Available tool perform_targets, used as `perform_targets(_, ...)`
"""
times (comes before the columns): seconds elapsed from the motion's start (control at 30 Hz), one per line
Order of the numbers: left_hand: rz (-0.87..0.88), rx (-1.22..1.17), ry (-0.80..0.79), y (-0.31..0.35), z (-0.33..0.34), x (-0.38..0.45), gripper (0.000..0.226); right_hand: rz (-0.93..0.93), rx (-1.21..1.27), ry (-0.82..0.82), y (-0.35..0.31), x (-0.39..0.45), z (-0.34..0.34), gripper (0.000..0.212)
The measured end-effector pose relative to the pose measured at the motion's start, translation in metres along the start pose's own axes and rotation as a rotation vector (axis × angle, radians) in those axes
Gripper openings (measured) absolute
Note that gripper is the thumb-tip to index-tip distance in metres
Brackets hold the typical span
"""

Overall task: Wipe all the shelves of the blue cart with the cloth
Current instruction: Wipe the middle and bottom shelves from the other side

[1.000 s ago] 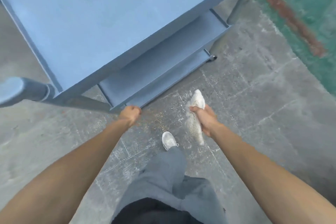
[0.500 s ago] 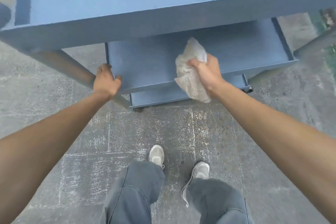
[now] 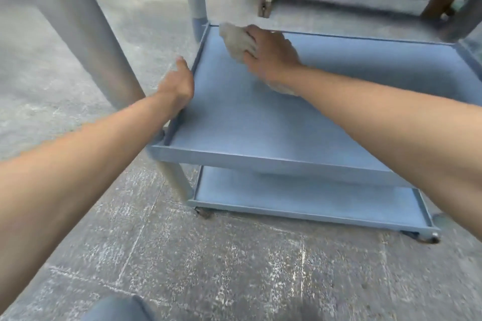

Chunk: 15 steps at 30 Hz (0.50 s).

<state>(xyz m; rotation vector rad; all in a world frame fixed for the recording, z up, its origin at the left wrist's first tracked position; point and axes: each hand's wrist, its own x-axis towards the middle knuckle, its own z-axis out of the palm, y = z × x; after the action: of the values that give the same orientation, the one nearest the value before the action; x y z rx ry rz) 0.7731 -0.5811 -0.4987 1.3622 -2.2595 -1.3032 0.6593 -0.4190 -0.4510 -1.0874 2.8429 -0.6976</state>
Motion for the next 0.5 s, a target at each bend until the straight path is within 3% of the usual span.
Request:
perform_targets(0.13,0.025,-0.153,-0.034,-0.020,0.023,0.016,0.080,-0.150,-0.087,-0.115,-0.004,0.000,0.064,0.036)
perform_targets(0.2,0.038,-0.190,-0.005,-0.026,0.026,0.019,0.081,-0.271,-0.171,-0.160,-0.001,-0.008,0.083,0.058)
perform_targets(0.27,0.038,-0.265,-0.021,-0.028,0.023,0.024,0.080,-0.309,-0.151,-0.218,0.005,-0.007,0.092,0.066)
perform_targets(0.4,0.007,-0.299,0.035,-0.034,0.017,0.026,0.081,-0.367,-0.173,-0.134,0.005,-0.002,0.104,0.054)
perform_targets(0.5,-0.013,-0.373,-0.019,-0.036,0.016,0.020,0.082,-0.329,-0.104,-0.149,-0.007,0.000,0.110,0.049)
